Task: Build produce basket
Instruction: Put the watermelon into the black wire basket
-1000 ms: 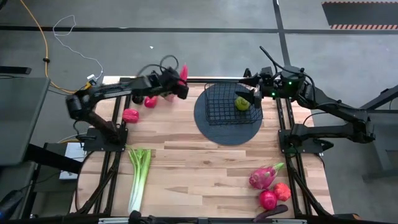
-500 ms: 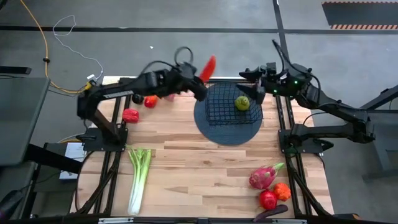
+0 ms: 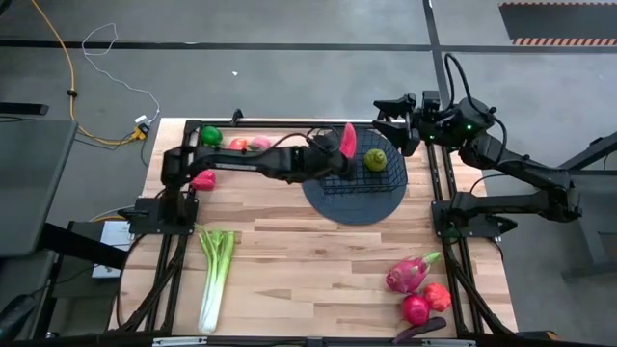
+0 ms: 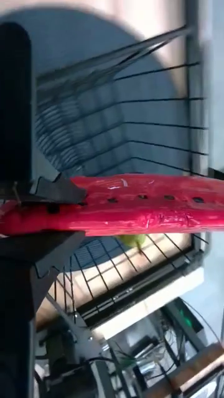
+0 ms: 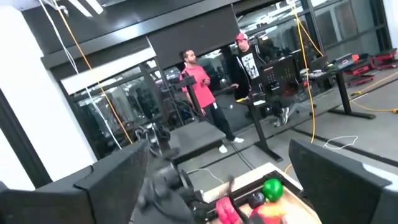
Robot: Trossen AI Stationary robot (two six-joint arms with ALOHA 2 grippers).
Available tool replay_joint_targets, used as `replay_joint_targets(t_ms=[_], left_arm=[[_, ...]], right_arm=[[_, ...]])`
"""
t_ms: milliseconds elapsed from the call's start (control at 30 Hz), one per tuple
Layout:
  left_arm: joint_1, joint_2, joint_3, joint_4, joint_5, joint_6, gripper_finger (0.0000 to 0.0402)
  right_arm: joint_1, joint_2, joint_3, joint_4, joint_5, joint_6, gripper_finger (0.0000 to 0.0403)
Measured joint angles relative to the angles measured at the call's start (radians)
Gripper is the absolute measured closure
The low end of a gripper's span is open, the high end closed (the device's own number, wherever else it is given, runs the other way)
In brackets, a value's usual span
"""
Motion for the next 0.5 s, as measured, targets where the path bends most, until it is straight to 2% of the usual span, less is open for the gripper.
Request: replay_joint_targets(t_ms=[200, 367, 500], left_arm=[[0.002, 0.056, 0.0, -0.004, 0.081, -0.112, 0.0358], [0.002, 0.06, 0.0, -0.023, 0.067, -0.128, 0.0357], [0.016, 0.06, 0.0, -0.103, 0.047, -0.128, 0.0357]], right_arm=[[0.0, 0.0, 0.0, 0.0, 0.0, 0.006, 0.0025], [0.0, 0.0, 0.0, -0.006, -0.001, 0.011, 0.0025], [0.0, 0.0, 0.0, -0.006, -0.001, 0.011, 0.0025]])
